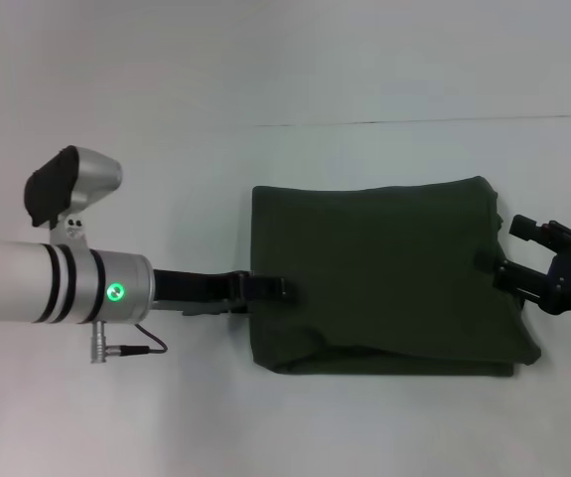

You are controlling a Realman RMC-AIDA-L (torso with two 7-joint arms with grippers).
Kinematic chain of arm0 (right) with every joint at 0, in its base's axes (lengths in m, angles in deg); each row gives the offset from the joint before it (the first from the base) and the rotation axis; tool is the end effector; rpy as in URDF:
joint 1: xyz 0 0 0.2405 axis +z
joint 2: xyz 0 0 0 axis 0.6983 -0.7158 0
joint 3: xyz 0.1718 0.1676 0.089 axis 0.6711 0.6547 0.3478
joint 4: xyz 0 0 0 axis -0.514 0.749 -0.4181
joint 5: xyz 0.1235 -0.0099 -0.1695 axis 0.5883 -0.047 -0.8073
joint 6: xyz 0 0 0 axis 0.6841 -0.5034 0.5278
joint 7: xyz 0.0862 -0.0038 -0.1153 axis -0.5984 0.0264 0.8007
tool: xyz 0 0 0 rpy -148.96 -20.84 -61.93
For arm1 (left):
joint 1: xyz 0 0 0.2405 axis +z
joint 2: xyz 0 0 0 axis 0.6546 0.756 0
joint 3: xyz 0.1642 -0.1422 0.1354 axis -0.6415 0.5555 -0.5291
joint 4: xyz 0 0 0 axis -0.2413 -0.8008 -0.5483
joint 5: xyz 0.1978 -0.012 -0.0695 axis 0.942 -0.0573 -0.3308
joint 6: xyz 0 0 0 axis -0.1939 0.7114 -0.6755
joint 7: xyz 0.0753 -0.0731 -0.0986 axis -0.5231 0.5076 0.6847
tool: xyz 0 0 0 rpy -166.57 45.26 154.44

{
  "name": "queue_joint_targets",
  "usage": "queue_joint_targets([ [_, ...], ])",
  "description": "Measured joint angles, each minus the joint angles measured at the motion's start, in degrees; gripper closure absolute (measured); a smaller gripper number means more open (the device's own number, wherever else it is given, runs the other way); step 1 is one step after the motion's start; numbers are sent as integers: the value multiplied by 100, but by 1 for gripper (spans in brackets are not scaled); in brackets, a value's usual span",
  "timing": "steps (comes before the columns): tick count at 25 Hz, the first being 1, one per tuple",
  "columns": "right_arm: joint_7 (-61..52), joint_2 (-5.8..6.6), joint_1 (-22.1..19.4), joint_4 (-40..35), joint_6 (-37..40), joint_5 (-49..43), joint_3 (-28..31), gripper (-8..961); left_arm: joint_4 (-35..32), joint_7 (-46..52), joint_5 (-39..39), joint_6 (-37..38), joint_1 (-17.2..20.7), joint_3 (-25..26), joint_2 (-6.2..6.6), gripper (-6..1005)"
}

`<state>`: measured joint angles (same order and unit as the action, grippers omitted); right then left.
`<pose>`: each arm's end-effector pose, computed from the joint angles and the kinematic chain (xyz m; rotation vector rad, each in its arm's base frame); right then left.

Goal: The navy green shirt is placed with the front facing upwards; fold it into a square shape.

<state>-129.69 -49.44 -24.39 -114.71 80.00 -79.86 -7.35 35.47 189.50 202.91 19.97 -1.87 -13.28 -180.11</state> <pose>0.3268 0.2998 0.0146 -2.2570 0.7186 0.8338 -0.2340 0.3777 -0.0824 -2.3132 -1.7626 -0.3845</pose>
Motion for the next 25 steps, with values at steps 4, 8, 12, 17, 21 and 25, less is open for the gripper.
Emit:
queue_joint_targets([
  [4,0,5,15,10,-5,0,2,103,-1,-21,3,16,-58,-40,-39,96],
  [8,0,7,21,18,-7,0,6,103,-153,-222,-21,52,-25,-43,-73,232],
  [12,0,8,17,23,-7,0,21,103,-197,-263,2,55,-14,-44,-93,381],
  [17,-4,-2,29,12,-8,0,45,102,-199,-290,3,71,-34,-44,-91,491],
  [21,-57,-6,50,-13,-38,0,45,102,-207,-305,-28,93,-41,-44,-84,565],
  [25,-82,-15,90,-20,-116,0,31,103,-217,-369,-39,110,-32,-42,-82,650],
])
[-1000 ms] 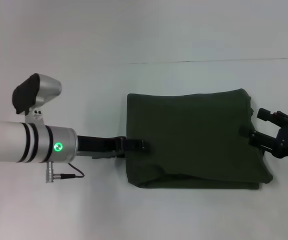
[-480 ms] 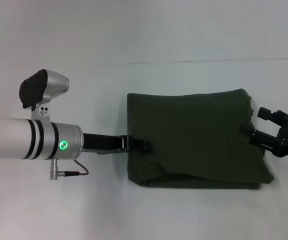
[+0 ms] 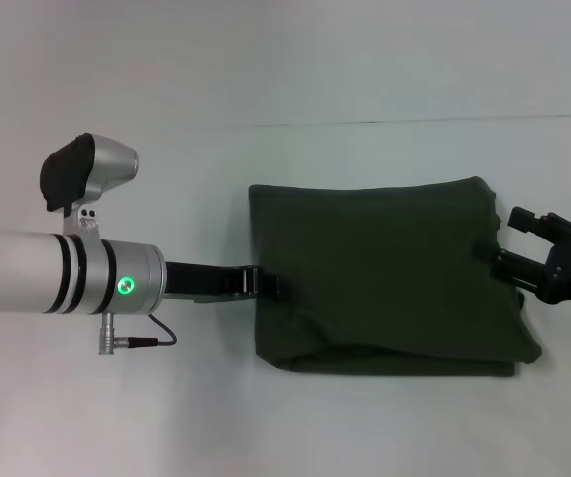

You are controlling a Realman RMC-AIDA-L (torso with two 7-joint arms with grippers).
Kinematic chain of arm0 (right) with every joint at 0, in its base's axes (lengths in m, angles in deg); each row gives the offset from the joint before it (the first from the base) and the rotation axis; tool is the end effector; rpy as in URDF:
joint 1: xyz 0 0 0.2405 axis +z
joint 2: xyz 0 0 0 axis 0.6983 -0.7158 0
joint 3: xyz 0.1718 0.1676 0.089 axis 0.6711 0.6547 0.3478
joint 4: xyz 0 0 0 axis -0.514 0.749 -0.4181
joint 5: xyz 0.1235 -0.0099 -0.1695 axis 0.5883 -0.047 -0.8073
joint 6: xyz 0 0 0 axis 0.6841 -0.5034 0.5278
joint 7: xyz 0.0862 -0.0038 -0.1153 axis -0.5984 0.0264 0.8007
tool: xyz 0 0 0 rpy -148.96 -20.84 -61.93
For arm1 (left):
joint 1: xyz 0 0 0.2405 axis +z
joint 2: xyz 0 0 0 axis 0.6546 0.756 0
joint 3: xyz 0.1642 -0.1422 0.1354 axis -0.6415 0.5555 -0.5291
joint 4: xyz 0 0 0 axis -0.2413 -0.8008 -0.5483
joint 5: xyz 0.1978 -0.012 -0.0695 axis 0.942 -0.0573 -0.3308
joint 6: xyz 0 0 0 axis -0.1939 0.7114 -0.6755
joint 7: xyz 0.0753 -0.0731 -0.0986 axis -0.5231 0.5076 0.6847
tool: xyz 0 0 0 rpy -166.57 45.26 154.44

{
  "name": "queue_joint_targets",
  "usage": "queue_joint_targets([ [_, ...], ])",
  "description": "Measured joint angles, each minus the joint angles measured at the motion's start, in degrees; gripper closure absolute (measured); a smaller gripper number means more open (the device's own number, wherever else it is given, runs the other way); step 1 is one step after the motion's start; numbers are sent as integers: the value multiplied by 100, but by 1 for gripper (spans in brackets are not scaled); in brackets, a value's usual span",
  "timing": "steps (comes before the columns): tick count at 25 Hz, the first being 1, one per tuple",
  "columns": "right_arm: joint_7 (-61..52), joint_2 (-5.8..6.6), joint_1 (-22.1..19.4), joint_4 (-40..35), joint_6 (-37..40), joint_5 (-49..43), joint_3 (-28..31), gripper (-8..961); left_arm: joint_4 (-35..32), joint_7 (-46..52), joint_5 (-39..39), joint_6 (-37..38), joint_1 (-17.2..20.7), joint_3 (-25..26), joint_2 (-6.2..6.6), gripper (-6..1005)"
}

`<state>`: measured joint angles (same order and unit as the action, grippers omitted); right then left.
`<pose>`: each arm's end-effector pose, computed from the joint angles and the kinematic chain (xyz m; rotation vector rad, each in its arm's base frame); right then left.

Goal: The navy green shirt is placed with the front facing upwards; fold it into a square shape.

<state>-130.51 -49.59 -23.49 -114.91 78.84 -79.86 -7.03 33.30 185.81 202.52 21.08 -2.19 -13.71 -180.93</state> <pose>0.3243 0.3067 0.0151 -2.2452 0.7262 0.8318 -0.2213 0.3801 -0.0830 -2.4023 -1.6472 -0.3987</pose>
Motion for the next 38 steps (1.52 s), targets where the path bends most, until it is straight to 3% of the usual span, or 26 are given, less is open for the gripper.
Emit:
queue_joint_targets([
  [5,-6,-19,52,-2,-56,0,-27,103,-185,-48,25,128,123,3,19,798],
  [10,-6,-30,131,42,-94,0,11,103,-994,-49,42,420,704,93,58,837],
  [14,-7,-34,220,79,-149,7,-9,102,-1418,-53,56,622,1091,290,92,836],
  [20,-14,-47,388,196,-250,10,-36,102,-1547,-220,299,970,1417,927,87,838],
  [29,-15,-44,475,236,-283,0,-131,103,-1503,-592,340,1098,1507,1169,80,841],
  [38,-15,-38,474,205,-223,-1,-222,103,-1601,-680,359,1053,1594,1484,111,742],
])
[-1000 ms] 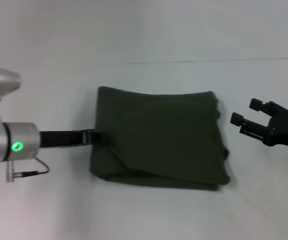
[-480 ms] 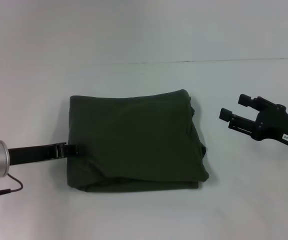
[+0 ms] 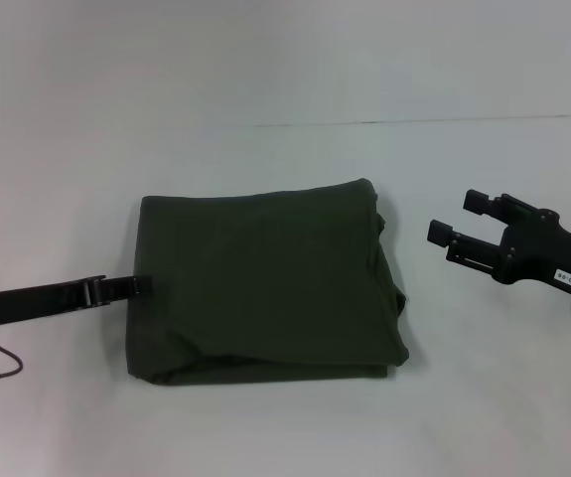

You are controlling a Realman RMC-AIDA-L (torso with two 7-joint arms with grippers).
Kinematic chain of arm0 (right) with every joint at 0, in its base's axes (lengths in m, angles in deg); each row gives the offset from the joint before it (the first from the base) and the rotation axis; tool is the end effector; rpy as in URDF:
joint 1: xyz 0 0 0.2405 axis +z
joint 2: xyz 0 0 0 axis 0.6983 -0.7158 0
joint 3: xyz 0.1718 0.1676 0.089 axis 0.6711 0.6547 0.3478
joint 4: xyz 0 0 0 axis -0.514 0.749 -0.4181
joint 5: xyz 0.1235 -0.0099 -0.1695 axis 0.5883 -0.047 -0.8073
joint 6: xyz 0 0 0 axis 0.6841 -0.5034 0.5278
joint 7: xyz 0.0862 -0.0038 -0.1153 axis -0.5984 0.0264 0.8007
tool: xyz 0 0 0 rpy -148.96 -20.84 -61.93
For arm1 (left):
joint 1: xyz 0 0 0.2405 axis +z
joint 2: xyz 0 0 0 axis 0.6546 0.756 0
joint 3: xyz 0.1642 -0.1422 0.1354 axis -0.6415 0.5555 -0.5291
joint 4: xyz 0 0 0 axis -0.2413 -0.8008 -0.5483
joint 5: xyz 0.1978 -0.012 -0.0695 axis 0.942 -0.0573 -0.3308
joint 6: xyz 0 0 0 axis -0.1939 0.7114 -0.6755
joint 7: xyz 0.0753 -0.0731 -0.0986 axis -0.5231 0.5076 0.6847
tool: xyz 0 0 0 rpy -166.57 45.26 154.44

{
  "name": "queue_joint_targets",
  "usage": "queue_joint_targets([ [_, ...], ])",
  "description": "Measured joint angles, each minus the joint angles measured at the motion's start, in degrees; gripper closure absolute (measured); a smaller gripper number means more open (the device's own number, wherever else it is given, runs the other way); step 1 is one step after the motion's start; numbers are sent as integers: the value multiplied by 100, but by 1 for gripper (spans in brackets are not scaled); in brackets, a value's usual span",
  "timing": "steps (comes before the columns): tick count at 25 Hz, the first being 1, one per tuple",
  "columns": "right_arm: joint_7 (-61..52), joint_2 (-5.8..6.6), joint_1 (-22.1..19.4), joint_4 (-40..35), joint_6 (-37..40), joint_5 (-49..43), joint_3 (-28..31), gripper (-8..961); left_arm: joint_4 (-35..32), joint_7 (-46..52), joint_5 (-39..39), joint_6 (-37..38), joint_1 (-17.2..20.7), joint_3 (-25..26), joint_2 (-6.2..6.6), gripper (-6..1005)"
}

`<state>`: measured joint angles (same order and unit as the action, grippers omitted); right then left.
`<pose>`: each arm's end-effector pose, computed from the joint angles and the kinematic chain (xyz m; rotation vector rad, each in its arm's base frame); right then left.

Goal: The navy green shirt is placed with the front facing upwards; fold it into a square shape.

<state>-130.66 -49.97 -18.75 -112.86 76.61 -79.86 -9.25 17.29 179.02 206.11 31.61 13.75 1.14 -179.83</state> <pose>0.3000 0.3293 -0.0004 -2.3112 0.6931 0.8455 -0.3060 0.3428 0.0037 -2.1768 -1.5937 -0.5349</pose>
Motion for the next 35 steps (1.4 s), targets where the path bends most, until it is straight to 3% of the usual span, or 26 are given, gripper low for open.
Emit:
queue_joint_targets([
  [2,4,0,-5,-19,45,0,-11,103,-106,-95,59,-13,15,5,3,720],
  [5,48,3,-16,-32,145,0,-22,102,-324,-255,104,11,22,81,4,489],
  [10,177,9,-7,-53,437,1,-113,97,-650,-1354,-342,653,-22,356,26,252],
  [17,489,-10,72,-179,905,1,-890,49,-686,-2866,-734,2324,-174,446,136,123],
  [23,811,-56,222,-148,1060,37,-2048,32,-390,-4004,-731,3522,-55,1083,174,44],
  [25,855,-65,277,-119,1083,62,-2377,31,-291,-4384,-704,3717,75,1339,175,37],
  [29,946,-92,383,77,1106,257,-2752,32,-246,-4913,-726,3832,481,1685,46,39],
  [35,1019,-100,421,177,1125,521,-3123,34,-247,-5077,-361,3947,640,1672,-16,50],
])
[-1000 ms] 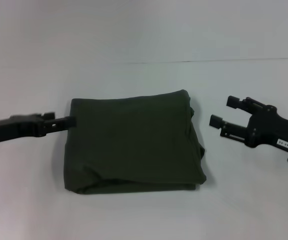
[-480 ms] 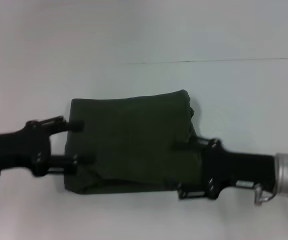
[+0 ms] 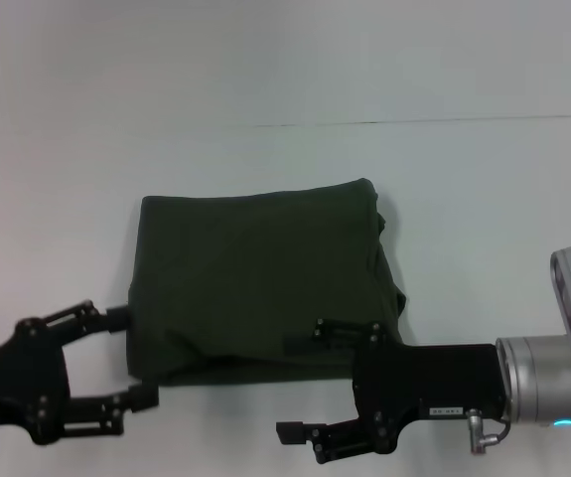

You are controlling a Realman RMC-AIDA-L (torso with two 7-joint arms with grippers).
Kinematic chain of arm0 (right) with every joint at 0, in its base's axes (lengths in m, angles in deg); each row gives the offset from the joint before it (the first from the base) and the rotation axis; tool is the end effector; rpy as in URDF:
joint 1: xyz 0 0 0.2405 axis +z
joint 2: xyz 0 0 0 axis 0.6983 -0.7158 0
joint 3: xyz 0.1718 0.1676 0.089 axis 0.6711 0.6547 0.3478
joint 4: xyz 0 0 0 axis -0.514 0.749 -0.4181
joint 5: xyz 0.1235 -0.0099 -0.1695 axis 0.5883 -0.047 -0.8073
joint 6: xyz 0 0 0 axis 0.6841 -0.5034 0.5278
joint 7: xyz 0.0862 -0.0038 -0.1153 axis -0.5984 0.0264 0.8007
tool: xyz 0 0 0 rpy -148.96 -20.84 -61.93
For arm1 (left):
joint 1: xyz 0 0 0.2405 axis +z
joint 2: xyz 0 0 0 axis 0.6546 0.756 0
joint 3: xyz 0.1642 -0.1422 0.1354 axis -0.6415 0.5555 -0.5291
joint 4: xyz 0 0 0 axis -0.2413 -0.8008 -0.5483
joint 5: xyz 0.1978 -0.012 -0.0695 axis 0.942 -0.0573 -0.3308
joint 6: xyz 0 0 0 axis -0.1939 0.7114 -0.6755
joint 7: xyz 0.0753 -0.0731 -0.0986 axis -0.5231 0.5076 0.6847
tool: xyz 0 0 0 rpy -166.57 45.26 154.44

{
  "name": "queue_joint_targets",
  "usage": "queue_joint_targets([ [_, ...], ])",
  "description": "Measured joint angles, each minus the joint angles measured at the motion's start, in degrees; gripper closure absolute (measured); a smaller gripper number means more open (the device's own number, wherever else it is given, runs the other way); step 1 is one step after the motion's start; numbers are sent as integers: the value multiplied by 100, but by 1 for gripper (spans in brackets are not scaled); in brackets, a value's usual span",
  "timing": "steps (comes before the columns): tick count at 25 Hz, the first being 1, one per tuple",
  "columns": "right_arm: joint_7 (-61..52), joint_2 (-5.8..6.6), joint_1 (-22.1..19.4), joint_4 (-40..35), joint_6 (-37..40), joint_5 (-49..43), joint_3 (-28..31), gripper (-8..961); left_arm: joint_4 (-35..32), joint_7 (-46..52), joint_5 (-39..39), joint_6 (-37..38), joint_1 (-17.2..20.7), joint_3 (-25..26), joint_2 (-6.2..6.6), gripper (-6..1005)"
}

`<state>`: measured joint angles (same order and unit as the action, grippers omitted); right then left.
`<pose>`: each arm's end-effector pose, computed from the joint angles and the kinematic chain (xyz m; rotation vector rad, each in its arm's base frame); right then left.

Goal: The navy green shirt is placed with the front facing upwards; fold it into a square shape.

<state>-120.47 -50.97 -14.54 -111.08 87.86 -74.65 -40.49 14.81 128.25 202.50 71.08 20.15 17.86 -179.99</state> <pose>0.2254 0.2845 -0.0737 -2.9411 0.1615 0.9160 -0.2895 0.2496 0.0398 -2.7068 -0.5552 -0.9039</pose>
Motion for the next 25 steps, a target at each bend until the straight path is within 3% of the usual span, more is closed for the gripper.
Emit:
queue_joint_targets([
  [11,3,9,28,72,91,7,-213,33,-21,154,588,137,-358,-322,93,49],
  [25,3,22,13,73,177,10,-220,37,24,89,861,-44,-381,-309,100,49],
])
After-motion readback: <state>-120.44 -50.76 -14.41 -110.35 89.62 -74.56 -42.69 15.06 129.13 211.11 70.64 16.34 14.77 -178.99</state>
